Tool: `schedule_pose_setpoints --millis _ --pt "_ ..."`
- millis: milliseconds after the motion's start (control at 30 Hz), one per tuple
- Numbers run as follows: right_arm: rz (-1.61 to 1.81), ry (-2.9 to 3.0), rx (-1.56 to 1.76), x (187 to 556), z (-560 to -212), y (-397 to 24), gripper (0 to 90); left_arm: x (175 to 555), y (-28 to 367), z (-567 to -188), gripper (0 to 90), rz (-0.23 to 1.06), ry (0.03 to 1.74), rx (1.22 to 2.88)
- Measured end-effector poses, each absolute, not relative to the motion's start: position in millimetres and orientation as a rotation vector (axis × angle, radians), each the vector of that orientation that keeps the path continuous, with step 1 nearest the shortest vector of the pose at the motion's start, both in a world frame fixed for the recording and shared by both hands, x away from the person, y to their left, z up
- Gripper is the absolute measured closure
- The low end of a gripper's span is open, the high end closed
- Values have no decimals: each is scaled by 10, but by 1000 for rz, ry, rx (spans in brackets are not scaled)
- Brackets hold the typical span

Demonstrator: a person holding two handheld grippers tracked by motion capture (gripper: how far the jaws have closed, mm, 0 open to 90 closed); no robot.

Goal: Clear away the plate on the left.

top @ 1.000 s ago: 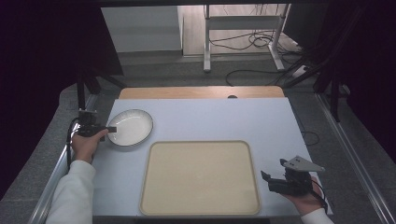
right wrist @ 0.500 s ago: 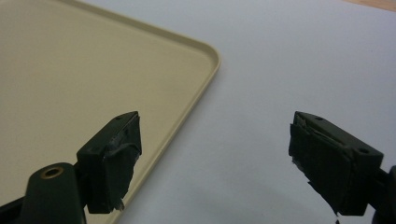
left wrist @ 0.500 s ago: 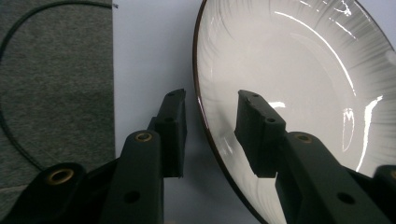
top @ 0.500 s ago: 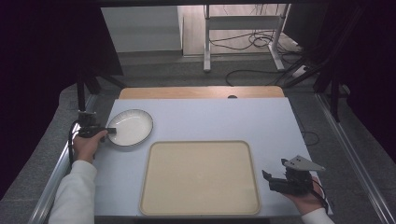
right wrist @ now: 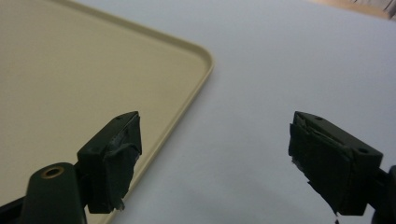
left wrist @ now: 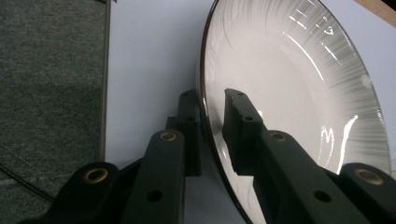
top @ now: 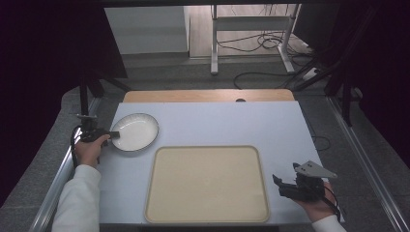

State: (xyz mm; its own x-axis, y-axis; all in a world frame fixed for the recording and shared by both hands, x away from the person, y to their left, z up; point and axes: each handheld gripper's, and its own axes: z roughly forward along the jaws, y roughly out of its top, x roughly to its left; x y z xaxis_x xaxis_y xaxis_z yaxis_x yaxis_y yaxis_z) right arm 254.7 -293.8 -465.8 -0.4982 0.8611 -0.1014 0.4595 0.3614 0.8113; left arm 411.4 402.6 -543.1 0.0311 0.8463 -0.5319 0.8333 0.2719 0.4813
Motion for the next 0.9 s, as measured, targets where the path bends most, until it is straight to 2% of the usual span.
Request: schedule_pose_setpoints --millis 333,900 --pt "1023 2091 1140 2532 -4646 -2940 192 4080 3906 -5151 842 137 1722 1561" --pt "1033 2086 1143 2557 -4650 -2988 192 4071 3785 -4983 843 215 1712 1544"
